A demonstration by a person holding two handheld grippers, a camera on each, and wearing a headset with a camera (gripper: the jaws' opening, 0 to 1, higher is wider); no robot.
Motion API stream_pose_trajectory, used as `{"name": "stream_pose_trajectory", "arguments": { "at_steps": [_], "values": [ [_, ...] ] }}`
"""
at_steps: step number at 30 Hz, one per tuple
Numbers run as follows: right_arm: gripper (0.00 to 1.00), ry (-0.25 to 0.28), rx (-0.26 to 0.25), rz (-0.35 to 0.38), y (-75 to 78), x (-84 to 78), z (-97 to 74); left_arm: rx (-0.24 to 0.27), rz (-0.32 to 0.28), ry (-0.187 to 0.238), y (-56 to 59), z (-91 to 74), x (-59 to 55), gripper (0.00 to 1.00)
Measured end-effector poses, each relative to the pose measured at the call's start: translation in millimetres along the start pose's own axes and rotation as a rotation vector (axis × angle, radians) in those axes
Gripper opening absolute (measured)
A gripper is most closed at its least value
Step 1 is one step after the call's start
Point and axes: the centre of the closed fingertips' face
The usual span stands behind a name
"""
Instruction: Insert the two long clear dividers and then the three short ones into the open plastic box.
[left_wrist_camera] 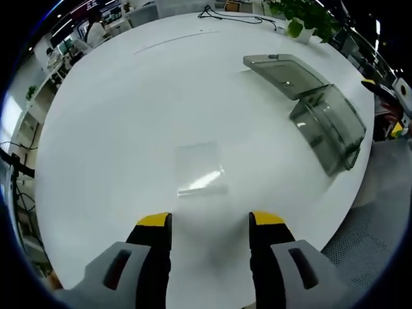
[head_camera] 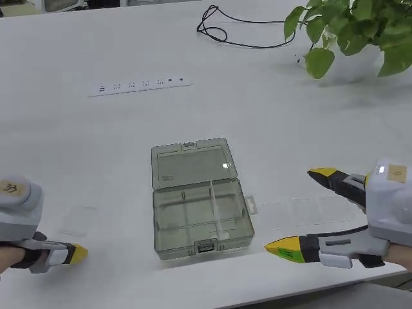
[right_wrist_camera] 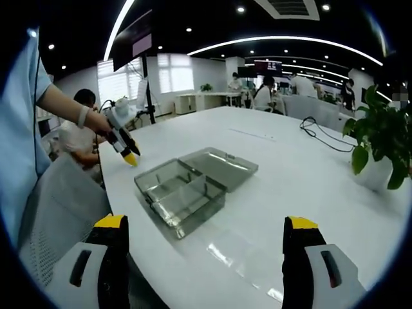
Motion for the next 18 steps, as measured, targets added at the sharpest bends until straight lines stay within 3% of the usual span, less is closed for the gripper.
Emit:
{"name": "stream_pose_trajectory", "arguments": {
  "at_steps": [12,18],
  "values": [
    [1.0,0.014,0.002,0.025,4.4,4.0,5.2,0.021,-0.023,-0.021,-4.9,2.3,3.1,0.33],
    [1.0,0.007,0.017,0.023,0.4,4.5,9.7,0.018,-0.039,-0.03,-7.7,1.2,2.0,0.32]
  ]
}}
Point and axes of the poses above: the centre of the closed fingertips' face, and the gripper's own axes: z roughly forward along the fingers, y roughly to its right, x roughly out of its top, and after that the axes turned 12 degrees about -y, right-handed
